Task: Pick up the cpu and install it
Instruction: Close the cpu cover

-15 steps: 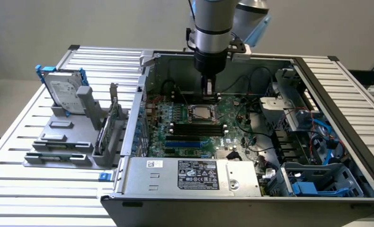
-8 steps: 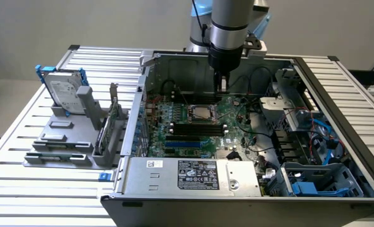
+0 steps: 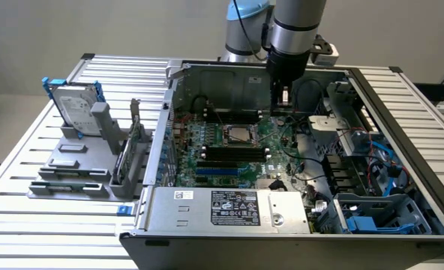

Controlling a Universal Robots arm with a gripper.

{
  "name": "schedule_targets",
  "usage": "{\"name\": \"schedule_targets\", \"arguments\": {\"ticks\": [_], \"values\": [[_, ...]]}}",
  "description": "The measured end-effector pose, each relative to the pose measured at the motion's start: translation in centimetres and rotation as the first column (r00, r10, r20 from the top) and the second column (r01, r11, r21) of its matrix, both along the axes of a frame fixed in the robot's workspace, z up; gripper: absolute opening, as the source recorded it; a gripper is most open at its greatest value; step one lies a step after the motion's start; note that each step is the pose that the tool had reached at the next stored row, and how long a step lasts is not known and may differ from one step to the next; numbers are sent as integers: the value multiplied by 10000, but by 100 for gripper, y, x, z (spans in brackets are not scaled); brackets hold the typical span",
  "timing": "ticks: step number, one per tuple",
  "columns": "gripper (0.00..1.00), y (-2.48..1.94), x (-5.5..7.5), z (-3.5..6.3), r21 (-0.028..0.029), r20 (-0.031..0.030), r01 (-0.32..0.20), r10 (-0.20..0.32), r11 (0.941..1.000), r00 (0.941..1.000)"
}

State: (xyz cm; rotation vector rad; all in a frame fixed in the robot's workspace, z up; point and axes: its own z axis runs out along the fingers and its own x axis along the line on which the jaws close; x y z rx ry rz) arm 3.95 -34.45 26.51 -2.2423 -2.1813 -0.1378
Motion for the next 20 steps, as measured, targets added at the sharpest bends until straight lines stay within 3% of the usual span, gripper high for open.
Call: {"name": "schedule_targets", "arguments": {"ticks": [4, 8, 16, 18, 20], "values": [[11, 0, 180, 2, 47, -1, -13, 13, 10000, 10000], [11, -11, 287, -33, 49, -2, -32, 32, 10000, 10000], [11, -155, 305, -180, 49, -6, -37, 37, 10000, 10000], [11, -170, 305, -210, 49, -40, -37, 37, 10000, 10000], [11, -171, 305, -220, 53, -117, -36, 37, 10000, 9999]]}}
